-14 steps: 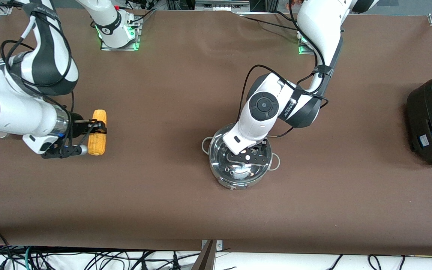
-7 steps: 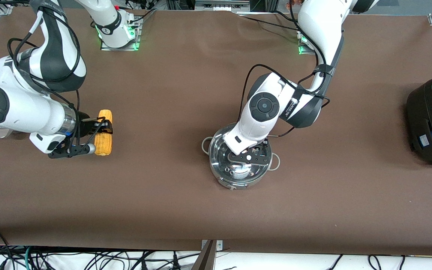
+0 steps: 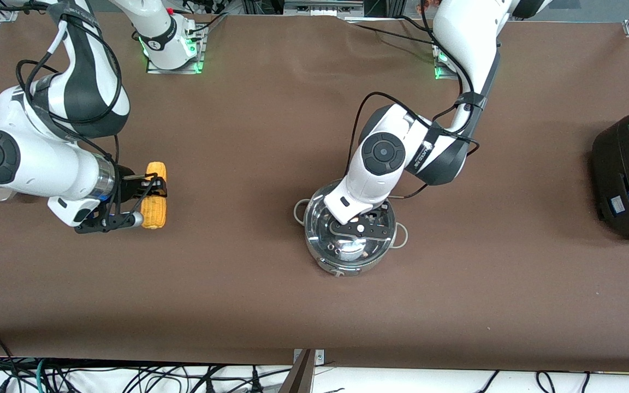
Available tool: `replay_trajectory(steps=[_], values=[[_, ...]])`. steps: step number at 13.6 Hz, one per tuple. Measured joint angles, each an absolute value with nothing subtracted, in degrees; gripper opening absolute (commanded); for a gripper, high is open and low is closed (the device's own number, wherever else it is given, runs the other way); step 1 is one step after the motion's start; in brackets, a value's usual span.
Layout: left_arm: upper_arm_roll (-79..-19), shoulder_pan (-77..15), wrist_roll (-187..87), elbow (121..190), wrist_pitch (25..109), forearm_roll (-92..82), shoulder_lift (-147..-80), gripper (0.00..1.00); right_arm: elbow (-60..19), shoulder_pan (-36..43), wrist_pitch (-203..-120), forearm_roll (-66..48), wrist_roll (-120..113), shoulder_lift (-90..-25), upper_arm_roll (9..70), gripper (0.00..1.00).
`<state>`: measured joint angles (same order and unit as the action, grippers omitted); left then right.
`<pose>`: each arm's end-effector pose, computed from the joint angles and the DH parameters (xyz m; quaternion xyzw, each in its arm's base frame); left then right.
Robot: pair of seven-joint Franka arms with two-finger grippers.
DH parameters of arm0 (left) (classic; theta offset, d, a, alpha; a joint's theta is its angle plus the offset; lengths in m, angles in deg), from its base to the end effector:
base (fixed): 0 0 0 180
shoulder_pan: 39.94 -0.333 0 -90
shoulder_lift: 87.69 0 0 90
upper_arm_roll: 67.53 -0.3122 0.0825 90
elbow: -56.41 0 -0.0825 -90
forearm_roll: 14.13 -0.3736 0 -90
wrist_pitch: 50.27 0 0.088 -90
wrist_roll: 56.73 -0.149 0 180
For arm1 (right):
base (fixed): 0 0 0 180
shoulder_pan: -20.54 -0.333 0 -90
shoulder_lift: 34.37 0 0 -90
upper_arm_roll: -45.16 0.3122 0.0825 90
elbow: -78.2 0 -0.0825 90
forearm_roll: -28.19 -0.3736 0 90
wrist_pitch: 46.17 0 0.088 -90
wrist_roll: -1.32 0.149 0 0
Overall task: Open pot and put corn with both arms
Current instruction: 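Lift the glass lid off the pot with the left gripper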
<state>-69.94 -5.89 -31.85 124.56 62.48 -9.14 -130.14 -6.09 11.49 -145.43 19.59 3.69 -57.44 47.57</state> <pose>0.6247 -0.4043 0.3083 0.9983 -0.0486 0.0043 0.0323 0.6299 0.1447 0.3972 -0.9924 -0.0605 0.0795 0.0722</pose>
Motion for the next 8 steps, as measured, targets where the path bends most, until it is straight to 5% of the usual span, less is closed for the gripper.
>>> replay_trajectory(steps=[1,2,8], values=[[-69.95,-5.87,-31.84,124.48,62.43,-9.14,-130.14,0.09,-6.09,11.49,-145.43,19.59,3.69,-57.44,47.57,0.0],[-70.0,-5.87,-31.84,124.48,62.35,-9.14,-130.15,0.0,-6.09,11.49,-145.42,19.59,3.7,-57.44,47.57,0.0],[-70.44,-5.77,-31.84,124.28,61.17,-9.5,-130.17,0.0,-6.08,11.49,-145.42,19.59,3.71,-57.47,47.57,0.0]])
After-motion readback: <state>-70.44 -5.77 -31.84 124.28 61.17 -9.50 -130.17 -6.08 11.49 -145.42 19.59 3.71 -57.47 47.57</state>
